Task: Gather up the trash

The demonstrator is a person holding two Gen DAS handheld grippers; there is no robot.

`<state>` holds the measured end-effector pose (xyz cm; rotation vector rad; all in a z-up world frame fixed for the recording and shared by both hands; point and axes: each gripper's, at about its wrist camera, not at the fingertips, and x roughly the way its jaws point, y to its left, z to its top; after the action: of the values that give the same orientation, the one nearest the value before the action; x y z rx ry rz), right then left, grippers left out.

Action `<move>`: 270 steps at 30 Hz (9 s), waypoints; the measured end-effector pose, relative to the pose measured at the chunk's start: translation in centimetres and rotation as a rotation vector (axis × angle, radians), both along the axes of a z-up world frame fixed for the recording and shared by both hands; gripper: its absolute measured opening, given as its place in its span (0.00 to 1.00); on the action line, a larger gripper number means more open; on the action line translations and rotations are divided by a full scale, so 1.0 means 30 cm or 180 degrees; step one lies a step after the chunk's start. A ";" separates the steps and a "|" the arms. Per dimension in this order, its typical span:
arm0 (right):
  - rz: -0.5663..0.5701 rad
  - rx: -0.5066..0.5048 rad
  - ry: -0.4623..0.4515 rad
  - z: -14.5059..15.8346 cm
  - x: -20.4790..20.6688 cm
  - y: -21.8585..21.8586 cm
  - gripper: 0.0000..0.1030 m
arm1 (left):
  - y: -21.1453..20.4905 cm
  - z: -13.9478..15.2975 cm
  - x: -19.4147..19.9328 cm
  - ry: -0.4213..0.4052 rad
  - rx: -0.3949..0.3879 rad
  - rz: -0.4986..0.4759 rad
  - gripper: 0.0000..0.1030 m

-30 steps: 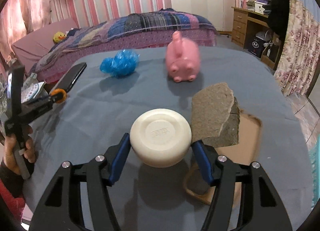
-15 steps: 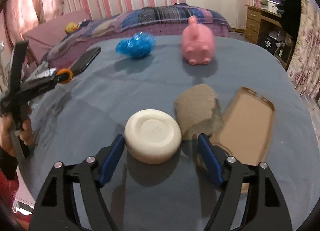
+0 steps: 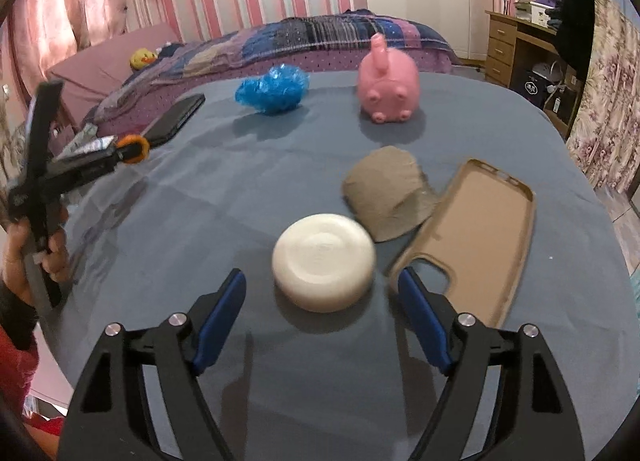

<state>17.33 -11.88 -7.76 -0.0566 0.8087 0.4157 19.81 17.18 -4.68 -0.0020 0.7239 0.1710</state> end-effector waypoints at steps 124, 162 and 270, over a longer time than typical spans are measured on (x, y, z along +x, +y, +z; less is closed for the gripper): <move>-0.2851 -0.0325 -0.0535 0.116 -0.097 -1.282 0.91 | -1.464 0.123 0.192 -0.0182 -0.0177 -0.1789 0.93; -0.2337 -0.0529 -0.0379 0.098 -0.014 -1.045 0.91 | -0.755 0.129 0.203 -0.0171 -0.0125 -0.0737 0.94; -0.1231 -0.0248 -0.0359 0.109 -0.021 -0.654 0.45 | -0.649 0.095 0.112 0.0044 0.0042 -0.0763 0.32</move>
<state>16.72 -31.50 -4.49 0.0046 0.7046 0.0153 23.18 -2.30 -1.83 0.0983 0.7308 -0.0535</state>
